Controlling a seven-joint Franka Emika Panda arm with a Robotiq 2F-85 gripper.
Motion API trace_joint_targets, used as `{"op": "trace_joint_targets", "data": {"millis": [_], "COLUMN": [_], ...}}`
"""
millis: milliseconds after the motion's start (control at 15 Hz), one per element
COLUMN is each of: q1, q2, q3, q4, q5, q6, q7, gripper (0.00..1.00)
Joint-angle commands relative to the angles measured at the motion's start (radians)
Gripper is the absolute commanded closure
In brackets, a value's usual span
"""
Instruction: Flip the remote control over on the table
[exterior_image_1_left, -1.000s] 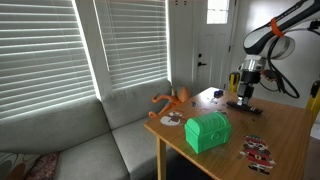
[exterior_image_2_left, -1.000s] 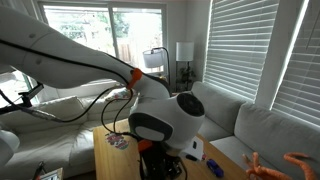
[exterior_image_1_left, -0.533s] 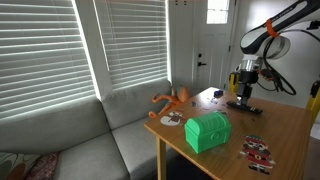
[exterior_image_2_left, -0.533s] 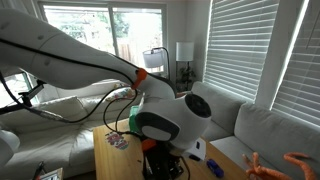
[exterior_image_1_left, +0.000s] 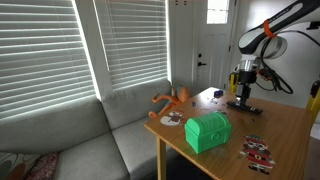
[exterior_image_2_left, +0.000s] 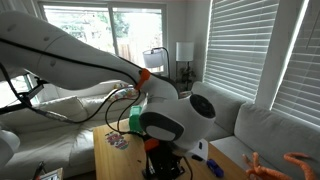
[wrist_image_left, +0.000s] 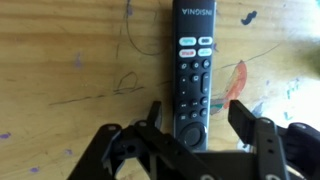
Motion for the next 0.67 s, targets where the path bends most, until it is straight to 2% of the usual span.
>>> {"op": "trace_joint_targets", "data": {"millis": [0,133,333,600], "q1": [-0.02,-0.02,-0.02,-0.018], "q2": [0.035,0.04,0.043,0.045], "q3": [0.019,0.019,0.019,0.021], "q4": [0.043,0.048,0.053,0.057], "q5": [-0.004,-0.009,-0.013,-0.02], "q6": [-0.035,-0.038,-0.041,-0.043], "q7": [-0.01,-0.008,-0.004,0.0], "gripper": [0.36,0.39,0.37,0.49]}}
